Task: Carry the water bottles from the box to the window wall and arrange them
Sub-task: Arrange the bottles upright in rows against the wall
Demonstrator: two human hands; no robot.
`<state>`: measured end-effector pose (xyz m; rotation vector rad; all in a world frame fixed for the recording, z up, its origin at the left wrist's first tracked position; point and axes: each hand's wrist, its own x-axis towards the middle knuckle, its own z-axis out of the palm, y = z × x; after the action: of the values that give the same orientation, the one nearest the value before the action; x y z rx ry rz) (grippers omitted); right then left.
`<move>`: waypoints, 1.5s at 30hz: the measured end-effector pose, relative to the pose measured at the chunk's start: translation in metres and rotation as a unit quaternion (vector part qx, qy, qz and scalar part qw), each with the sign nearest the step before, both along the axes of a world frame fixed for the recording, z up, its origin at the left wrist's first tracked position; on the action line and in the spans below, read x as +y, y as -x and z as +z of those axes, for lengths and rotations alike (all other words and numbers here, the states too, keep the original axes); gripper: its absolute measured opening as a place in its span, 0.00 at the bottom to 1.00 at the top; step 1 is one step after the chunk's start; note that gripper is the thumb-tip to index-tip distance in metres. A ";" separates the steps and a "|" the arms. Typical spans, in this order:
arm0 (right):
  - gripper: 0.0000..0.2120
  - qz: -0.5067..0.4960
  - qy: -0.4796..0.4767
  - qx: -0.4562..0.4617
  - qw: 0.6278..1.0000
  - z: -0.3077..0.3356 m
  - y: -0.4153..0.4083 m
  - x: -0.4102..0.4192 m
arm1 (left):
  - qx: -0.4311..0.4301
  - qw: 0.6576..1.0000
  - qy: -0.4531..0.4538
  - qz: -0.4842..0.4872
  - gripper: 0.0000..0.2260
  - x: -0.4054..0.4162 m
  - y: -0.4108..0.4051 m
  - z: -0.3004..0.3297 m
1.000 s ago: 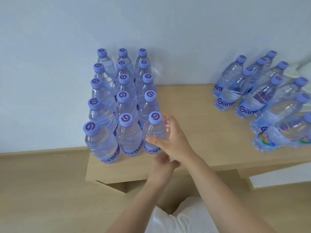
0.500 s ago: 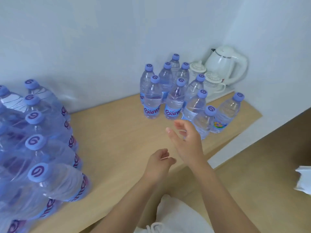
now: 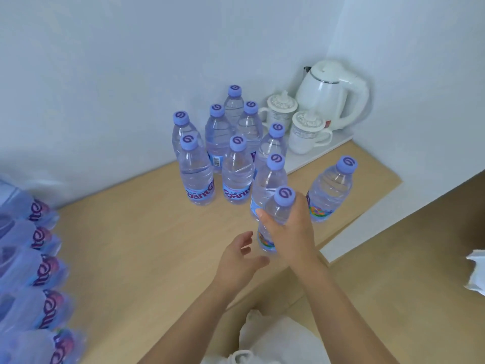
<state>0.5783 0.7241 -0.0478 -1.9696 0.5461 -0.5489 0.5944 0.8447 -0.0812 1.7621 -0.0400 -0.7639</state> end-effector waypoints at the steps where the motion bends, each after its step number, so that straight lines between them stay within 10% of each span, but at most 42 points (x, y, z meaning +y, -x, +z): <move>1: 0.21 0.010 0.001 -0.005 1.000 0.003 -0.003 -0.001 | -0.007 1.000 -0.010 -0.010 0.33 0.004 -0.002 -0.003; 11: 0.14 0.211 -0.170 -0.034 0.962 0.083 -0.055 0.037 | -0.022 0.978 0.181 0.103 0.30 0.056 -0.003 0.025; 18: 0.32 0.384 -0.236 0.063 0.891 0.097 -0.093 0.087 | 0.035 0.950 0.306 0.059 0.21 0.126 -0.011 0.051; 23: 0.24 0.387 -0.226 0.097 0.889 0.095 -0.116 0.133 | -0.117 0.965 0.106 0.208 0.18 0.150 -0.017 0.060; 26: 0.20 0.328 -0.231 0.069 0.913 0.087 -0.130 0.153 | -0.177 0.918 -0.053 0.351 0.25 0.153 -0.013 0.065; 30: 0.13 0.429 -0.363 0.032 0.827 0.085 -0.147 0.156 | -0.116 0.946 0.220 0.209 0.20 0.171 -0.025 0.074; 33: 0.19 0.438 -0.460 0.122 0.763 0.086 -0.155 0.161 | -0.126 0.952 0.237 0.147 0.14 0.168 -0.032 0.075; 39: 0.20 0.405 -0.176 0.070 0.895 0.094 -0.169 0.180 | -0.197 0.899 0.076 0.385 0.25 0.152 -0.046 0.060; 45: 0.24 0.426 -0.167 0.092 0.884 0.094 -0.186 0.195 | -0.211 0.881 0.055 0.420 0.28 0.160 -0.062 0.054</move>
<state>0.7643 0.9192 0.0462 -1.7124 -0.1457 0.2759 0.6560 1.0049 -0.0270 1.5874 0.3624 0.2544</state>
